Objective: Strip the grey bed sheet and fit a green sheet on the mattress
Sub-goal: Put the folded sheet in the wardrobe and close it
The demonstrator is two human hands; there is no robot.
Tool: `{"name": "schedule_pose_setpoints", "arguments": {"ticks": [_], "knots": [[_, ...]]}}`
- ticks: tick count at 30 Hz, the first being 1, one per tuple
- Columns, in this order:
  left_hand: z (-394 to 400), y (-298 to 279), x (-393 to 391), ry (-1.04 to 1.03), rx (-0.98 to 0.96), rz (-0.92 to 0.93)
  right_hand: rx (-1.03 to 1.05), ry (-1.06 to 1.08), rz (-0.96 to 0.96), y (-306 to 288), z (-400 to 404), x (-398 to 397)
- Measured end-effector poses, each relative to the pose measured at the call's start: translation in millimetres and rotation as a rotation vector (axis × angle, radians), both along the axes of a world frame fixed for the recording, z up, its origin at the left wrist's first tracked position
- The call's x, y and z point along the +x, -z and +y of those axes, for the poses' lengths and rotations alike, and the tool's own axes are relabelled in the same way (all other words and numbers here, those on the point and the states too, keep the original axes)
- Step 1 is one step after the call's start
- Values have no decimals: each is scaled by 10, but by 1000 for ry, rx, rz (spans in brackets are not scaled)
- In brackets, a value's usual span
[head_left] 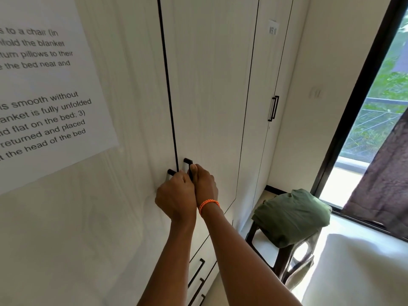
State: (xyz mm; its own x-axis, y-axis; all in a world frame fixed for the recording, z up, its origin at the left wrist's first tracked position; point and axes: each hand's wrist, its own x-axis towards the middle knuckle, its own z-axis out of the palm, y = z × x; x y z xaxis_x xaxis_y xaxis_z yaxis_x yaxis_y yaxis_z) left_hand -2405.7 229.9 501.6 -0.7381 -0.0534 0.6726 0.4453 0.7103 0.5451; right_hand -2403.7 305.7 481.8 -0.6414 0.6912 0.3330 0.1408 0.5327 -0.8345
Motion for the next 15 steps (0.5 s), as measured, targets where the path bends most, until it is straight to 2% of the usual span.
{"name": "schedule_pose_setpoints", "arguments": {"ticks": [4, 7, 9, 12, 15], "knots": [[37, -20, 141, 55, 34, -8, -28, -85, -18, -71, 90, 56], [135, 13, 302, 134, 17, -5, 60, -157, -68, 30, 252, 217], [275, 99, 408, 198, 30, -30, 62, -131, -22, 140, 370, 377], [525, 304, 533, 277, 41, -96, -59, -69, 109, 289, 535, 634], [820, 501, 662, 330, 55, -148, -96, -15, 119, 444, 828, 894]]}}
